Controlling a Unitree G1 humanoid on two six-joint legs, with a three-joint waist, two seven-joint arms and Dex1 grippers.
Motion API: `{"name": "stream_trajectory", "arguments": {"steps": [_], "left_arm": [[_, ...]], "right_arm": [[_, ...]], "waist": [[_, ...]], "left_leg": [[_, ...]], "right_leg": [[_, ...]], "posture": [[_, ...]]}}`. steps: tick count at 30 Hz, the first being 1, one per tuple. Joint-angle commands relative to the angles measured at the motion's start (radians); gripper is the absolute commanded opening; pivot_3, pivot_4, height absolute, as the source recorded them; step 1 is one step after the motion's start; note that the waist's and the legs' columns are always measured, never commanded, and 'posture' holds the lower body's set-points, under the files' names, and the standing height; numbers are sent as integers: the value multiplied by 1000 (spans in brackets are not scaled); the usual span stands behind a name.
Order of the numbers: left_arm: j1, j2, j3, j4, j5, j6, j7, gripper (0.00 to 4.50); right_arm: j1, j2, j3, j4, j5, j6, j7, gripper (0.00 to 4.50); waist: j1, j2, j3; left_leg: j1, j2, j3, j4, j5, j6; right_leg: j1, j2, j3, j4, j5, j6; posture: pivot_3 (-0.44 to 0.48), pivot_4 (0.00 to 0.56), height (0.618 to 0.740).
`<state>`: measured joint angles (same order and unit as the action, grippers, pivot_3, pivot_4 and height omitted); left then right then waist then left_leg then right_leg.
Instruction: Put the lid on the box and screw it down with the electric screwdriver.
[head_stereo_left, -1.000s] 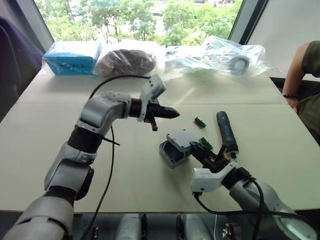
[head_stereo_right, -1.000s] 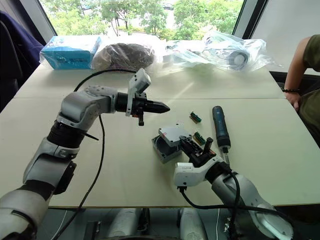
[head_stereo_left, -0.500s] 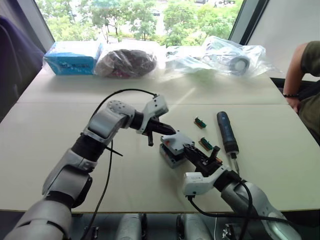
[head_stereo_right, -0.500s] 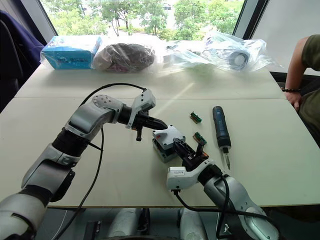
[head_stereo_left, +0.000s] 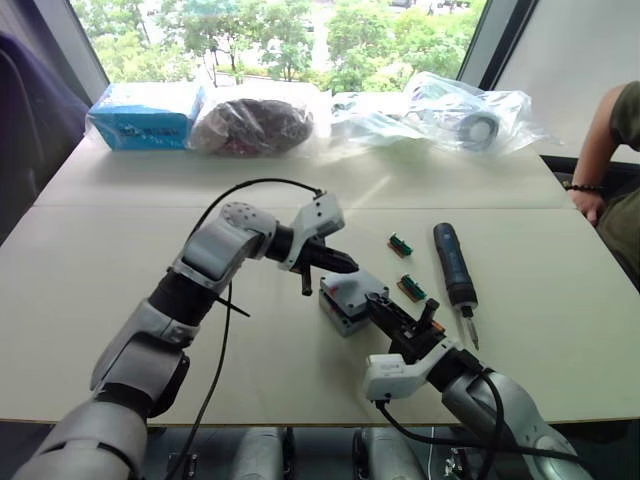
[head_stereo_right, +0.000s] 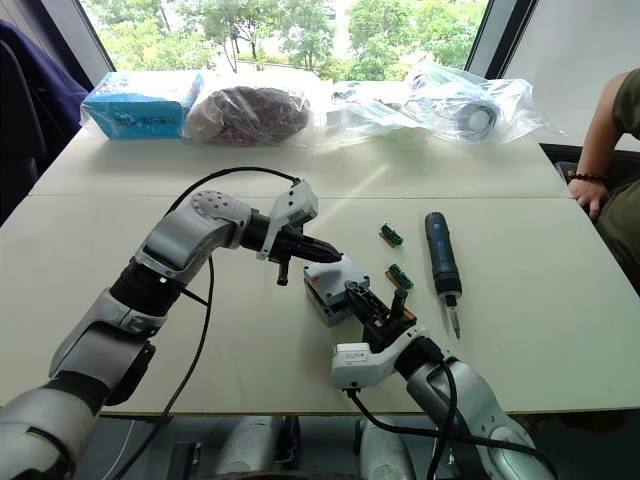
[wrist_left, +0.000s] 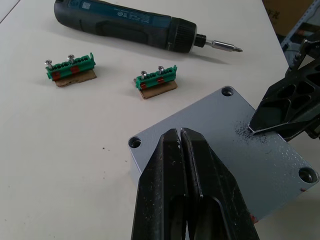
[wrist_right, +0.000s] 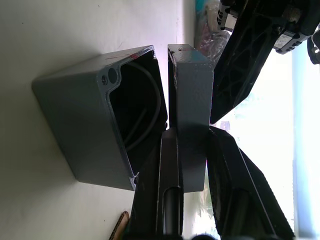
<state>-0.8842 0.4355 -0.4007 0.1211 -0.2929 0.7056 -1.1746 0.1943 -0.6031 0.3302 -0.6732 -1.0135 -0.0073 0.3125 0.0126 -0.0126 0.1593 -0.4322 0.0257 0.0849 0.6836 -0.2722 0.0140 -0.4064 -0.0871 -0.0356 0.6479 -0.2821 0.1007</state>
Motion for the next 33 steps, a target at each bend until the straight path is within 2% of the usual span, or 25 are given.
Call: {"name": "stream_trajectory", "arguments": {"steps": [1,13,15,16,18,20,33], "left_arm": [[9,10,-21,-42,24,-27,-12,48],[47,-1,-101,-23,135,-121,-7,48],[52,-2,-109,-17,150,-132,-8,0],[55,-1,-114,-14,158,-139,-9,0],[62,0,-120,-12,168,-144,-11,0],[74,2,-130,-14,180,-149,-10,0],[100,3,-156,39,269,-227,19,0]], "right_arm": [[11,17,-23,-26,-10,-25,9,162],[21,49,-42,4,-11,-57,39,162],[26,54,-49,3,-9,-61,39,1167],[28,55,-52,2,-8,-64,40,1293],[33,58,-59,-1,-10,-72,37,2217],[40,59,-66,-6,-9,-81,37,2900],[58,60,-110,-37,47,-132,59,2900]], "waist": [[1,0,0],[0,0,0],[1,0,-1],[1,0,-1],[0,0,-1],[0,0,-1],[1,-1,-2]], "left_leg": [[0,0,0,0,0,0],[8,0,0,0,0,0],[9,0,0,0,0,1],[8,0,0,0,0,1],[8,0,0,0,0,1],[10,0,0,0,0,1],[15,0,-1,0,-1,2]], "right_leg": [[0,0,0,0,0,0],[9,0,0,0,0,0],[9,0,0,0,0,0],[9,0,0,0,0,0],[9,0,0,0,0,0],[10,0,0,0,0,0],[16,0,0,-1,-1,0]], "posture": [[0,150,740],[0,150,740],[0,150,740],[0,150,740],[0,150,740],[0,150,740],[0,150,740]]}}
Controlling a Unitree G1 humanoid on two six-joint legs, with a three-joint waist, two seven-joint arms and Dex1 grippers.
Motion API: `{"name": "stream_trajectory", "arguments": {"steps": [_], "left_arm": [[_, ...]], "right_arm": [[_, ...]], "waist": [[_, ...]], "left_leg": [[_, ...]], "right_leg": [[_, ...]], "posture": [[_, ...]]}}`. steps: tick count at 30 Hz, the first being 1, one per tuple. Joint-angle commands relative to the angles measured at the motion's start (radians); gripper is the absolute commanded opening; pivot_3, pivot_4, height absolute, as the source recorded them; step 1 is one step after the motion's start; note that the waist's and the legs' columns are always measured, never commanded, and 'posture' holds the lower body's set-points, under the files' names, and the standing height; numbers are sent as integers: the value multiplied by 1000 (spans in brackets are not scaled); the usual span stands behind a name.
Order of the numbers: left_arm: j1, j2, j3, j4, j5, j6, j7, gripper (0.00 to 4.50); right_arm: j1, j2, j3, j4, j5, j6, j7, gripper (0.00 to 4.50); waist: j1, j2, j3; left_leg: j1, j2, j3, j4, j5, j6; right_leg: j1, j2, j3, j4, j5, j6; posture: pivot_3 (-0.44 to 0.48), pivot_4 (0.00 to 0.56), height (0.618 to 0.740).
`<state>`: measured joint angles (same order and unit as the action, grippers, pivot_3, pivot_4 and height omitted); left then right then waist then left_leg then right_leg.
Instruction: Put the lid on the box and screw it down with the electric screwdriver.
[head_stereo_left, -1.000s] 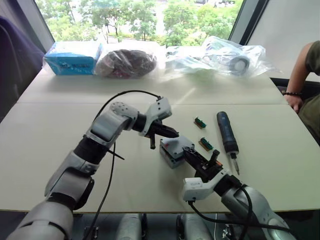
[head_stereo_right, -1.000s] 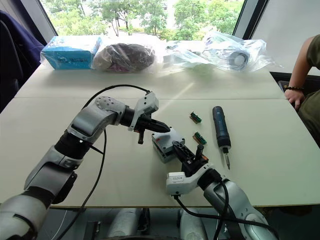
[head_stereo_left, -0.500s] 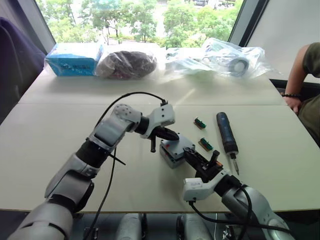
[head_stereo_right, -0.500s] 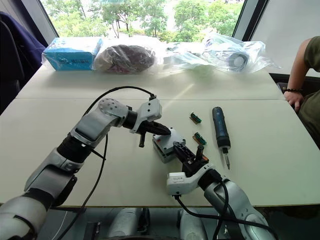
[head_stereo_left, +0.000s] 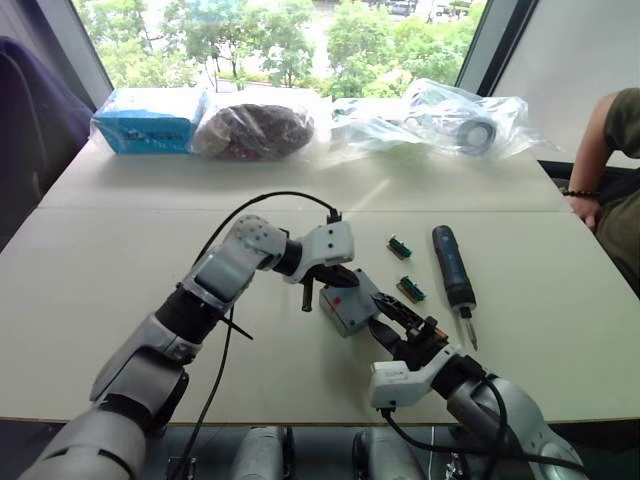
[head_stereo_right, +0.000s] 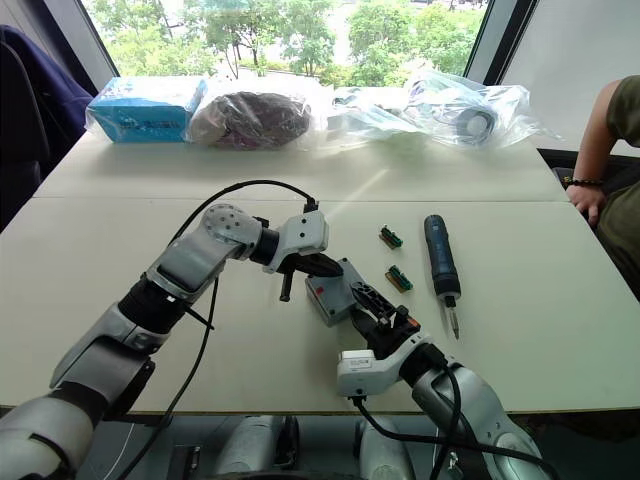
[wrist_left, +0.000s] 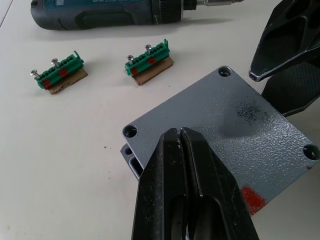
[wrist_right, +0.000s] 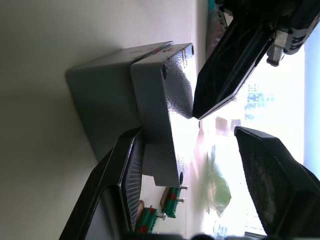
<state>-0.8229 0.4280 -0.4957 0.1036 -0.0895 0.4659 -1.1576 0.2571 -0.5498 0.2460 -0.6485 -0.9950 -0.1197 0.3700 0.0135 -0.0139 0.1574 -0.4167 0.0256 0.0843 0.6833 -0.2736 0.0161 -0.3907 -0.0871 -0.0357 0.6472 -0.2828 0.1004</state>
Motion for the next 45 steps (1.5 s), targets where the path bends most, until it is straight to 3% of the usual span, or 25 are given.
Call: {"name": "stream_trajectory", "arguments": {"steps": [1,12,16,20,31,39,42,45], "left_arm": [[39,10,-62,59,68,10,3,0],[62,23,-40,16,44,21,-25,0],[65,28,-39,20,56,14,-22,0],[59,23,-17,18,43,7,-18,0],[19,5,129,-59,-100,110,-39,0],[-66,-43,278,2,-239,205,-2,0],[-101,-52,313,73,-236,202,39,0],[-95,-17,253,189,-137,83,43,0]], "right_arm": [[-4,8,-27,-65,32,-22,5,2900],[15,9,-52,-67,80,-46,26,2900],[16,7,-66,-64,97,-51,24,1875],[13,5,-78,-59,112,-58,24,73],[11,39,-114,-45,218,-36,28,73],[9,168,-181,-127,763,203,179,73],[7,179,-213,-165,897,306,217,73],[16,162,-251,-182,1026,438,261,73]], "waist": [[0,0,0],[0,-3,-4],[0,-3,-4],[-1,-3,-4],[-1,-2,-3],[1,-3,-3],[-1,-3,-3],[-1,-2,-3]], "left_leg": [[0,0,0,0,0,0],[2,0,0,0,-1,1],[2,0,0,0,-2,3],[2,0,0,0,-2,3],[2,0,1,0,-2,3],[0,0,0,0,-2,3],[0,1,0,0,-4,7],[0,0,0,-1,-5,8]], "right_leg": [[0,0,0,0,0,0],[2,0,0,0,-1,-1],[2,0,0,0,-1,-1],[2,0,0,0,-1,-1],[1,0,1,0,-1,-1],[0,0,0,0,-1,-1],[0,0,0,0,-1,-1],[0,0,0,0,-1,-1]], "posture": [[0,150,740],[0,150,740],[0,150,740],[0,150,740],[0,150,740],[0,150,740],[0,150,740],[0,150,740]]}}
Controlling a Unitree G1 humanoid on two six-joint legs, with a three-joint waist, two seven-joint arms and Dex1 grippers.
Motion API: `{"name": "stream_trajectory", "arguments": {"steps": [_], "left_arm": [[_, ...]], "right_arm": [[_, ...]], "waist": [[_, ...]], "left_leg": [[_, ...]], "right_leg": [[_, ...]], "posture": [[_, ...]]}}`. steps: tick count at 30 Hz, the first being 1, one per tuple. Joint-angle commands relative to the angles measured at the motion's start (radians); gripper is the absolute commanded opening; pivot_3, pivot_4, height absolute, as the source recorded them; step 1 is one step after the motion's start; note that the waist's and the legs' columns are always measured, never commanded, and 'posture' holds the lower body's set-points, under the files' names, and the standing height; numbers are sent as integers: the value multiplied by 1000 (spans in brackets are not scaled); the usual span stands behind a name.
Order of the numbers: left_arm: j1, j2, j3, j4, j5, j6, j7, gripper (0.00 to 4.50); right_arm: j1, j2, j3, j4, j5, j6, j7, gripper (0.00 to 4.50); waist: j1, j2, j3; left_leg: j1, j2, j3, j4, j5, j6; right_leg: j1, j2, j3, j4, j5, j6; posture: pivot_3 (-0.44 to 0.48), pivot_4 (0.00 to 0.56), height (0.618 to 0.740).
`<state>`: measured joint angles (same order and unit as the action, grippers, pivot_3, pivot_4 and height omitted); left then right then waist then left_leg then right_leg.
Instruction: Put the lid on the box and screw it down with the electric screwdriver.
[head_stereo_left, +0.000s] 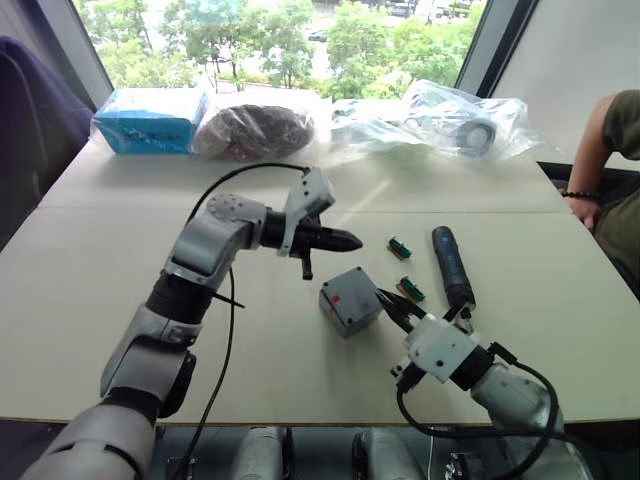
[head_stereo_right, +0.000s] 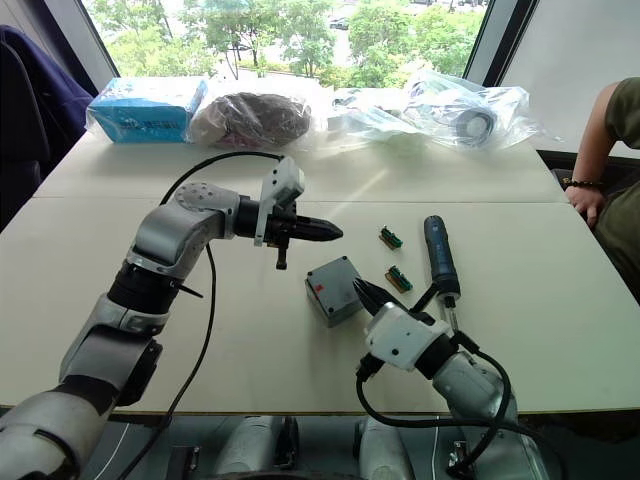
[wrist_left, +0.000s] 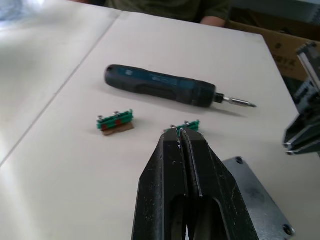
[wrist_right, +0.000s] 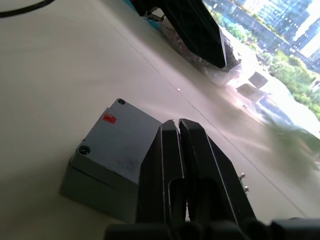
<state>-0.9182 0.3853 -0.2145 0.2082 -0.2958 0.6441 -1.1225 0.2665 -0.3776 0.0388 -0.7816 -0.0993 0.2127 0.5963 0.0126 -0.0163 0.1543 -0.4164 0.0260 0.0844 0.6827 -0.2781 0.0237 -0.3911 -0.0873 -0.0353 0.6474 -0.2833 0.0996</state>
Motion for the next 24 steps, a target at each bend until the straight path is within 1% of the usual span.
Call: {"name": "stream_trajectory", "arguments": {"steps": [1,5,9,12,16,20,24], "left_arm": [[6,33,-40,104,82,-117,-5,0],[33,31,-56,129,69,-149,-73,0],[46,15,-70,144,79,-160,-81,0],[54,6,-76,137,75,-146,-88,0],[77,15,-99,113,86,-142,-105,0],[81,14,-93,112,91,-139,-95,0],[101,18,-115,104,124,-179,-83,0]], "right_arm": [[9,-15,-54,-57,174,153,46,73],[29,-43,-65,-82,288,270,72,73],[35,-97,-47,-85,316,319,79,73],[25,-131,-10,-45,274,282,73,73],[6,-139,-3,-9,278,262,57,73],[-19,-149,16,23,267,240,54,73],[-43,-153,36,56,261,223,48,73]], "waist": [[0,0,0],[3,0,0],[2,0,0],[0,0,0],[0,0,0],[2,0,0],[1,0,0]], "left_leg": [[0,0,0,0,0,0],[-2,0,0,0,0,1],[-5,0,0,0,-1,1],[-5,0,0,0,-1,1],[-5,0,0,0,-1,1],[-6,0,0,0,-1,1],[-6,0,0,0,-1,1]], "right_leg": [[0,0,0,0,0,0],[-2,0,0,0,0,0],[-4,-1,0,0,0,0],[-5,-1,0,0,0,0],[-5,0,0,0,0,0],[-6,0,0,0,0,0],[-6,-1,0,0,0,0]], "posture": [[0,150,740],[0,150,740],[0,150,740],[0,150,740],[0,150,740],[0,150,740],[0,150,740]]}}
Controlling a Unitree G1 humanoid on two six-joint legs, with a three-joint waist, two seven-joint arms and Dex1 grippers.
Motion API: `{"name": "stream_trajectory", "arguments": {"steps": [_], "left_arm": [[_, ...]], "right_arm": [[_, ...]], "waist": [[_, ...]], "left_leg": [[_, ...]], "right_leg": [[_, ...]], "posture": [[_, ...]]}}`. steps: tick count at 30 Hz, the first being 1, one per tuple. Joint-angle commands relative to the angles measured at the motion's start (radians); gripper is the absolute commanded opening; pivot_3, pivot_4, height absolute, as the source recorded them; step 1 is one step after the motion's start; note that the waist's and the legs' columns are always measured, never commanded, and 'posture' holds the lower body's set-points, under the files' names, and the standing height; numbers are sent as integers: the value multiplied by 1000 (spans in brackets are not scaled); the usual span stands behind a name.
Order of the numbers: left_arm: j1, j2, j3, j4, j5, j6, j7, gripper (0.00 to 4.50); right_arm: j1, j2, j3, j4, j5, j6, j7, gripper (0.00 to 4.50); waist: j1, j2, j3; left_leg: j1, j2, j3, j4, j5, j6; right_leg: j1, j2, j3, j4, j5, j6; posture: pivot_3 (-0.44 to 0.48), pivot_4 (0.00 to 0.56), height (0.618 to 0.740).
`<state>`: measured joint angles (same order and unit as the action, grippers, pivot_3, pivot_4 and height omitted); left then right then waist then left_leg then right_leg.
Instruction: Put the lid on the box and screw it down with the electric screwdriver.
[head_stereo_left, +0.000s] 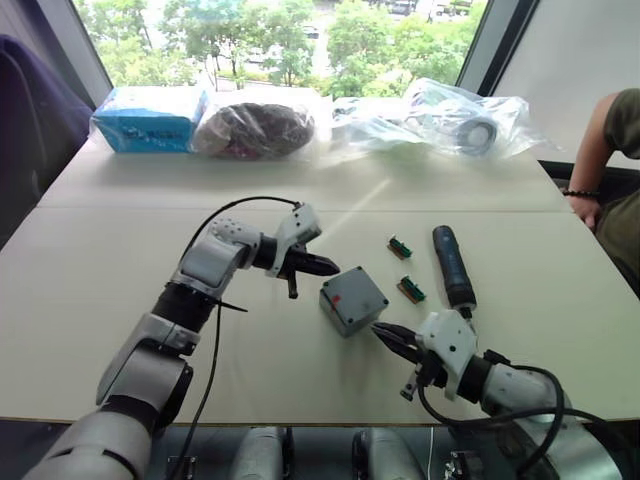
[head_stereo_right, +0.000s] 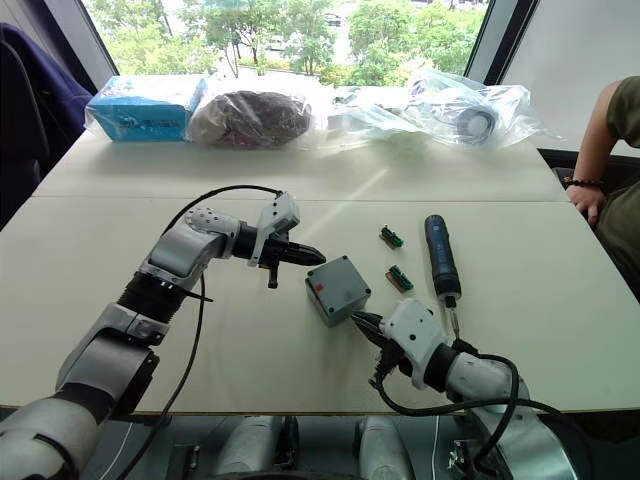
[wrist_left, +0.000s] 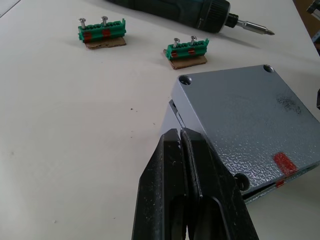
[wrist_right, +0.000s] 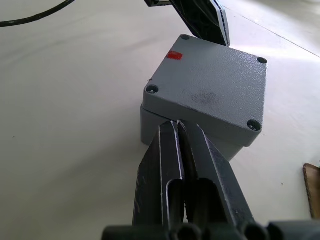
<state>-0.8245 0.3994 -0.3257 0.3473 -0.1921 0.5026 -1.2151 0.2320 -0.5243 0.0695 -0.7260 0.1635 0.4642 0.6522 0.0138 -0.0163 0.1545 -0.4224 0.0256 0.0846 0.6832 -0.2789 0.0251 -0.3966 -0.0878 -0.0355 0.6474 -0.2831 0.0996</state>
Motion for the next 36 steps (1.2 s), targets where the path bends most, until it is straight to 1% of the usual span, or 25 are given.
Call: {"name": "stream_trajectory", "arguments": {"steps": [1,13,25,36], "left_arm": [[10,1,-4,-36,21,-38,11,0],[30,11,-4,-89,12,-2,-4,0],[36,20,-3,-94,15,7,-2,0],[55,43,-21,-114,20,5,-20,0]], "right_arm": [[-10,-7,10,6,-2,-33,-7,73],[-43,-1,28,20,18,-48,-17,73],[-66,7,61,29,20,-38,-31,73],[-59,-2,44,33,20,-40,-45,73]], "waist": [[0,0,0],[-1,0,0],[-1,0,0],[0,0,0]], "left_leg": [[0,0,0,0,0,0],[-1,0,0,0,0,0],[-1,0,0,0,0,0],[-1,0,0,0,0,0]], "right_leg": [[0,0,0,0,0,0],[-1,0,0,0,0,0],[-1,0,0,0,0,0],[-1,0,0,0,0,0]], "posture": [[0,150,740],[0,150,740],[0,150,740],[0,150,740]]}}
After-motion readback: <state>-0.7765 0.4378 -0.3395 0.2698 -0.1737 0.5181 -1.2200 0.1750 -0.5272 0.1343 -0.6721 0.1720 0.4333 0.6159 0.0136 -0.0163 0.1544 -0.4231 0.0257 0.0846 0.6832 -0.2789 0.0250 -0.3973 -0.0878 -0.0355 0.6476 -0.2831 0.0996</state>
